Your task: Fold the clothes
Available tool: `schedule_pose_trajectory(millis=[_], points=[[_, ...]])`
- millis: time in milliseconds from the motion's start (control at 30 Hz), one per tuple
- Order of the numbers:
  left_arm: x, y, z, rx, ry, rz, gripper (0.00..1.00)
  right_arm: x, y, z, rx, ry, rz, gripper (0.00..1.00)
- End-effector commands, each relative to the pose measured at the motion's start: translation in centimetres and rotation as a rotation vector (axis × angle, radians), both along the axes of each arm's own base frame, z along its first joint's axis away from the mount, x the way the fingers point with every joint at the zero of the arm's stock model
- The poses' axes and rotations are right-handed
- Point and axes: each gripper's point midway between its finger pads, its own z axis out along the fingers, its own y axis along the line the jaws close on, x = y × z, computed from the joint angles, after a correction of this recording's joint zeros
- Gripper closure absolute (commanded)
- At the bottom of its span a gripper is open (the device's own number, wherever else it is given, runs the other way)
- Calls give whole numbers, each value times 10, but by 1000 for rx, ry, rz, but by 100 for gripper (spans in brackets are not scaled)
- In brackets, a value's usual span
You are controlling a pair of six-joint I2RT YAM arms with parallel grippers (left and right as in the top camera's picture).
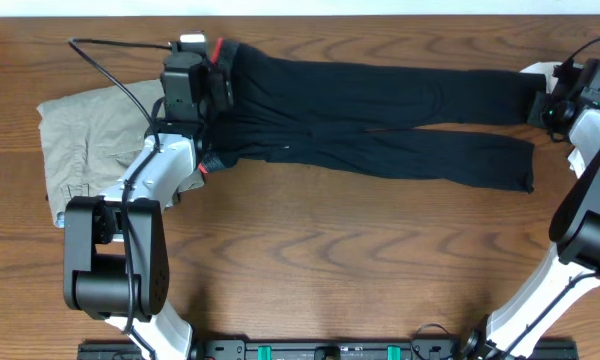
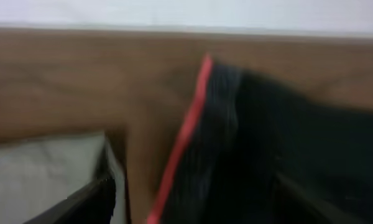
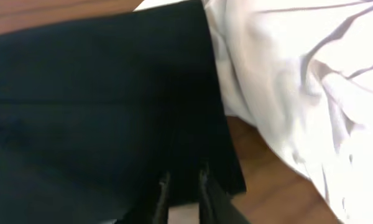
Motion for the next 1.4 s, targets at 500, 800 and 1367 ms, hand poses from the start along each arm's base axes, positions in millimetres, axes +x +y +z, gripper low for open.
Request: schedule_pose_trajectory(millis=[500,800,1367], points=[[-138,-23,-21,-178,510,-71,9,-118,66,61,262,303,-78,42],[-150,-33,-54,-224,595,-100,9,-138,80,39,315,375,-74,43],[-147,-13,-97,-128,668,-20,9,-141,82,35,326,386,-73,43]])
